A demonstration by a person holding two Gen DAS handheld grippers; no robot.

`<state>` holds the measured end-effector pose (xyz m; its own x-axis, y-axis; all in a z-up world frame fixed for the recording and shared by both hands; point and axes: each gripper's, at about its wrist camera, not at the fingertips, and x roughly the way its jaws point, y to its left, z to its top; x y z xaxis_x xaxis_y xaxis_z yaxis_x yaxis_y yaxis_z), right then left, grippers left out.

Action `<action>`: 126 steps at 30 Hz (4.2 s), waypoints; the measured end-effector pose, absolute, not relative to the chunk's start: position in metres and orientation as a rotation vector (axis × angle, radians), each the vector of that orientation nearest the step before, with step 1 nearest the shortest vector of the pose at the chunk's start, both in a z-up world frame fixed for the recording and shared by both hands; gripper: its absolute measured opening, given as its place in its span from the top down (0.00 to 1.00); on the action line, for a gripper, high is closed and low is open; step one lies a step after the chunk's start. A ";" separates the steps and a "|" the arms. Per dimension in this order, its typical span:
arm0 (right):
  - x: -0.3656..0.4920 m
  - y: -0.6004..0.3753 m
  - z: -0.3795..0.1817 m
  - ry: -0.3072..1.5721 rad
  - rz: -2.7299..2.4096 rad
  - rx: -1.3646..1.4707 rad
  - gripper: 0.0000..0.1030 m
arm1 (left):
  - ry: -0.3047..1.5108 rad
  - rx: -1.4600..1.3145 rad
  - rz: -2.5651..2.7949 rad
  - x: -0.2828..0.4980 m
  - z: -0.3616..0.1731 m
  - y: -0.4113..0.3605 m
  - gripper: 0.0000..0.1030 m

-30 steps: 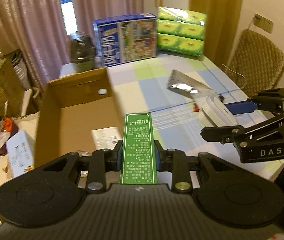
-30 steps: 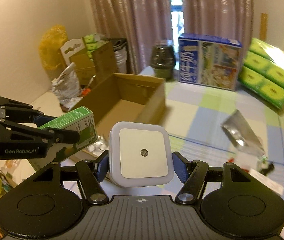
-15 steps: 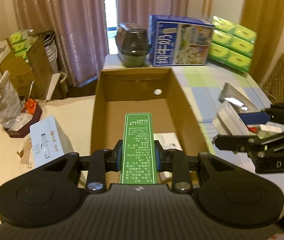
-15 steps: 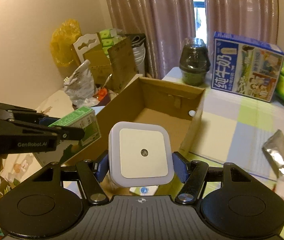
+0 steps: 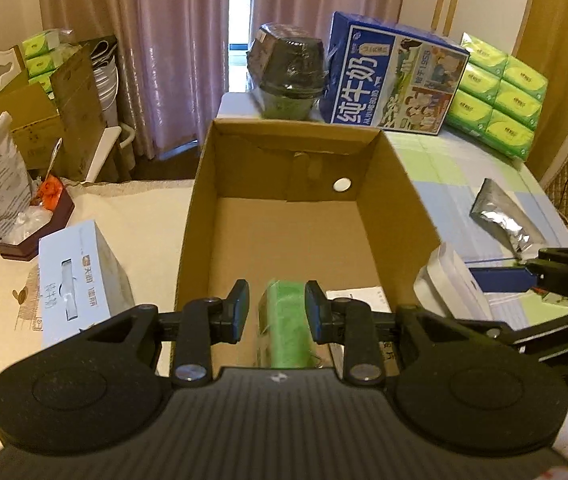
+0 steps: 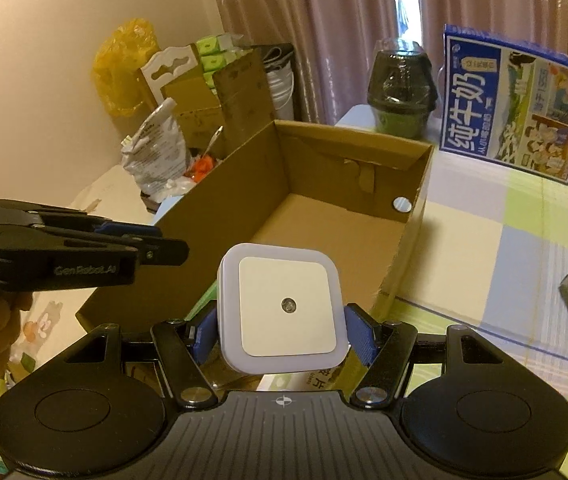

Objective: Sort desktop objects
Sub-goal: 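Open the left tool to drop the green box while the right releases the night light, then move both open tools back over the table toward the clear tray, then grasp the clear plastic tray with the left tool while the right grasps the white ointment box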

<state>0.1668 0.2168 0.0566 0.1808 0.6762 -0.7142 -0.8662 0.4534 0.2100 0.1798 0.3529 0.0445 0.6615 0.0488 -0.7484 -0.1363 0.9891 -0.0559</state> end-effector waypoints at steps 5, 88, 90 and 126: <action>0.167 0.219 0.053 0.851 1.109 -0.253 0.39 | 0.835 -0.102 0.119 0.169 0.043 0.357 0.75; 0.283 -0.160 0.042 0.695 0.946 -0.801 0.02 | 0.758 0.686 -0.641 0.247 -0.009 -0.011 0.01; 0.291 -0.156 0.034 0.706 0.970 -0.810 0.02 | 0.787 0.687 -0.653 0.260 -0.013 -0.013 0.02; 0.354 -0.097 -0.040 0.848 1.092 -0.858 0.64 | 0.839 0.739 -0.821 0.361 -0.083 -0.049 0.47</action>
<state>0.3538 -0.0974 -0.0400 0.2374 0.3796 -0.8942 -0.9603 0.2307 -0.1570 0.3609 -0.0488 -0.0830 0.4147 -0.3184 -0.8524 0.8452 0.4818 0.2313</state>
